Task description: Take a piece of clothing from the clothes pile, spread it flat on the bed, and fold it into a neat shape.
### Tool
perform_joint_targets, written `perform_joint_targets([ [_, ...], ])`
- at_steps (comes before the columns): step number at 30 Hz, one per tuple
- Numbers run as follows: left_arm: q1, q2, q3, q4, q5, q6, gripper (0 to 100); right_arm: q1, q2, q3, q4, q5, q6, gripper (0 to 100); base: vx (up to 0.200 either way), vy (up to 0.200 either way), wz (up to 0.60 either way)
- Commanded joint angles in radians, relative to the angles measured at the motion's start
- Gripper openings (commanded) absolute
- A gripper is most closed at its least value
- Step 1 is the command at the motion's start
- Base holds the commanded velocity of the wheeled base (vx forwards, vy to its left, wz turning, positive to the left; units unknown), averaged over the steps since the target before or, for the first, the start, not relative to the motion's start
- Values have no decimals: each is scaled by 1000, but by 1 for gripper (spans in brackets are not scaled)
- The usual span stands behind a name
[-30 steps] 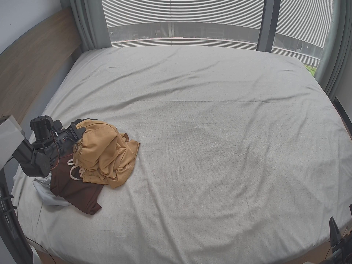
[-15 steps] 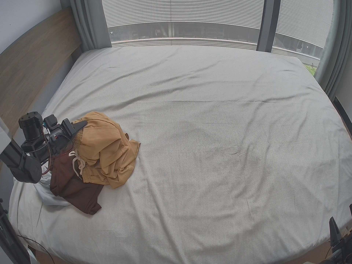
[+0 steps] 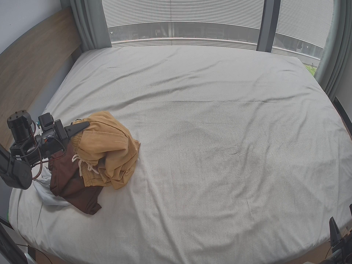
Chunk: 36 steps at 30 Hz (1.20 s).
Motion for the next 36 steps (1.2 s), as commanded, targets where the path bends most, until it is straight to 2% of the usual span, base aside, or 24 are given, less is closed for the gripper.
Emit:
perform_joint_targets([
  [1,-14,-22,12,-9,-3,-36,0,1,-16,18,0,0,0,100,0,0,0],
  [7,-67,-21,50,-76,-3,-97,0,1,-16,18,0,0,0,100,0,0,0],
  [10,-106,-22,55,-118,8,-178,0,1,-16,18,0,0,0,100,0,0,0],
  [15,-146,-68,50,-219,11,-508,0,1,-16,18,0,0,0,100,0,0,0],
  [16,-147,-79,44,-251,5,-614,0,1,-16,18,0,0,0,100,0,0,0],
  [17,-147,-81,44,-259,3,-633,0,1,-16,18,0,0,0,100,0,0,0],
  [19,-149,-85,44,-326,0,-761,0,1,-16,18,0,0,0,100,0,0,0],
  [20,-149,-85,44,-326,0,-761,0,1,-16,18,0,0,0,100,0,0,0],
  [23,-158,-85,53,-415,3,-889,0,1,-16,18,0,0,0,100,0,0,0],
  [29,-184,-143,58,-417,2,-1005,0,1,-16,18,0,0,-2,100,0,0,0],
  [36,-247,-183,53,-417,7,-1030,0,0,-16,18,0,0,-2,100,0,0,0],
])
